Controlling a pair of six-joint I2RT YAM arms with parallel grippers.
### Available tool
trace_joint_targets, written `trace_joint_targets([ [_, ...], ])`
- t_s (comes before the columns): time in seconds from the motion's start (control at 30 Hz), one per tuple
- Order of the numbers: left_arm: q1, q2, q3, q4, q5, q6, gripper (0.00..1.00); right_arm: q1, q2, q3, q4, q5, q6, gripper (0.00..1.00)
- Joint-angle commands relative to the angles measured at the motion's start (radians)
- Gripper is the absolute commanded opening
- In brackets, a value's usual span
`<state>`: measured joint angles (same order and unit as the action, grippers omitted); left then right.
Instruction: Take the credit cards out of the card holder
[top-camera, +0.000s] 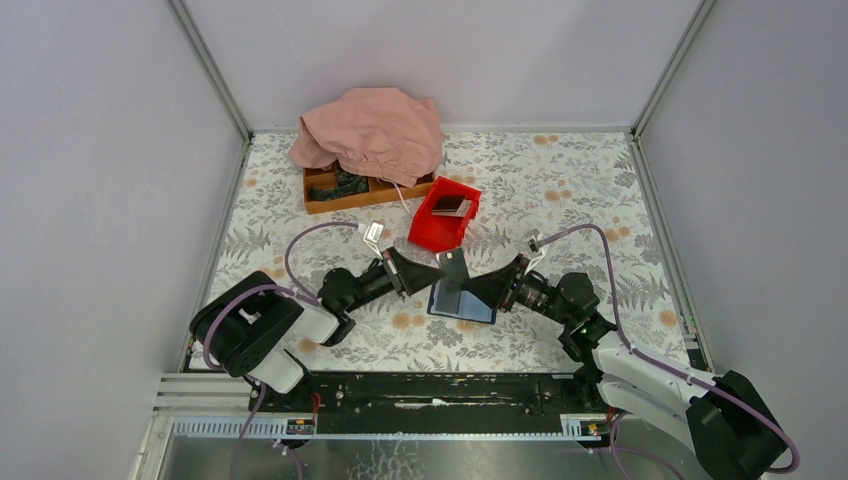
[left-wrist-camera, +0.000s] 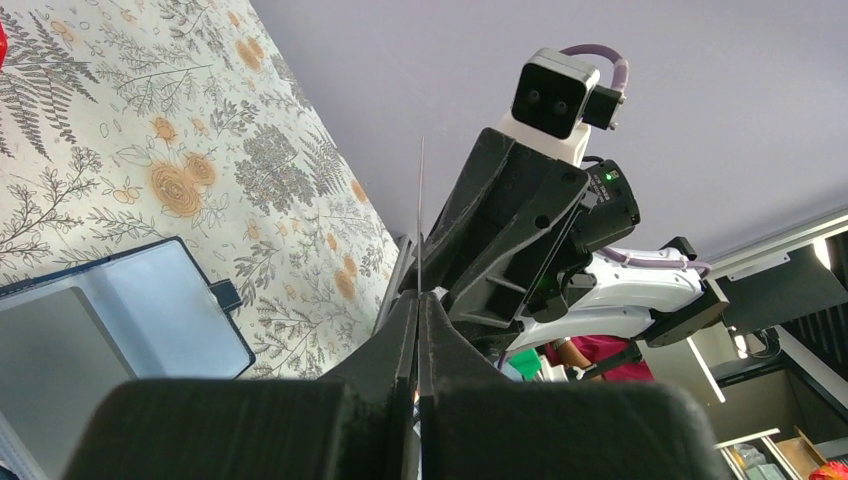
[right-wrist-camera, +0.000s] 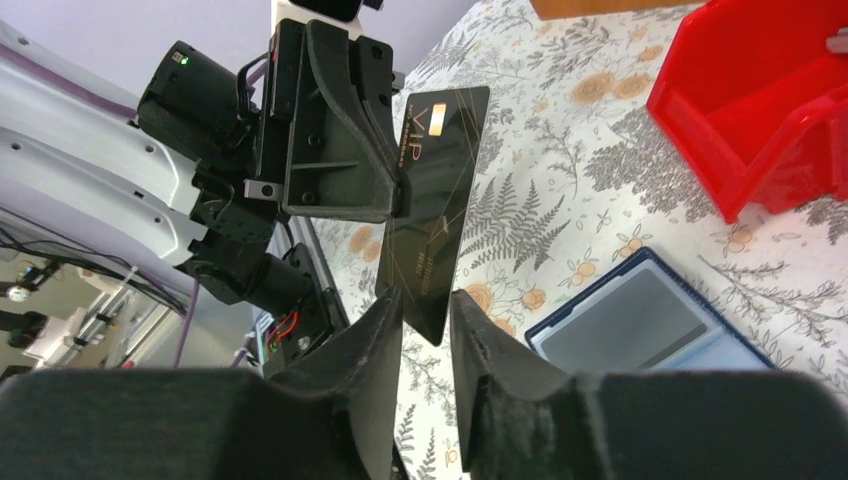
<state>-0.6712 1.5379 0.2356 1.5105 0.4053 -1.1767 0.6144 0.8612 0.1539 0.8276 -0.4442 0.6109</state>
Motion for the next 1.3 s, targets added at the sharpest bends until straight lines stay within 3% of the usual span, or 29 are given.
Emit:
trace_joint_targets([
  [0.0, 0.005, -0.005, -0.008, 0.086, 0.009, 0.002, 0.00, -0.002, 0.001, 0.056, 0.036, 0.008, -0.021, 0.24],
  [0.1, 0.005, 0.006, -0.011, 0.088, 0.004, 0.000, 0.00, -0.003, -0.004, 0.060, 0.031, 0.003, -0.018, 0.06],
  [0.17, 0.006, 0.008, -0.013, 0.088, -0.005, 0.002, 0.00, -0.003, -0.011, 0.061, 0.014, 0.006, -0.021, 0.00],
  [0.23, 0.007, 0.011, -0.015, 0.088, -0.013, 0.006, 0.00, -0.003, -0.020, 0.063, -0.005, 0.013, -0.024, 0.00],
  [0.43, 0.019, 0.024, -0.019, 0.088, -0.016, 0.013, 0.28, -0.005, -0.014, 0.161, -0.225, 0.034, -0.082, 0.00],
  [0.6, 0.105, -0.017, -0.062, 0.050, 0.012, 0.047, 0.32, -0.073, 0.071, 0.369, -0.506, 0.066, -0.180, 0.00],
  [0.7, 0.192, -0.074, -0.105, 0.002, 0.048, 0.075, 0.32, -0.181, 0.161, 0.484, -0.597, -0.032, -0.188, 0.00],
  [0.8, 0.214, -0.174, -0.106, -0.147, 0.051, 0.147, 0.32, -0.219, 0.243, 0.569, -0.660, -0.127, -0.207, 0.00],
  [0.93, 0.214, -0.264, -0.062, -0.293, 0.043, 0.231, 0.33, -0.220, 0.275, 0.558, -0.584, -0.325, -0.178, 0.00],
  [1.0, 0.217, -0.307, -0.029, -0.366, 0.066, 0.279, 0.40, -0.219, 0.277, 0.570, -0.629, -0.398, -0.195, 0.00],
  [1.17, 0.220, -0.409, 0.085, -0.658, 0.132, 0.436, 0.73, -0.219, 0.242, 0.549, -0.710, -0.552, -0.218, 0.00],
  [1.27, 0.220, -0.411, 0.118, -0.699, 0.188, 0.465, 0.74, -0.217, 0.218, 0.503, -0.636, -0.624, -0.166, 0.00],
])
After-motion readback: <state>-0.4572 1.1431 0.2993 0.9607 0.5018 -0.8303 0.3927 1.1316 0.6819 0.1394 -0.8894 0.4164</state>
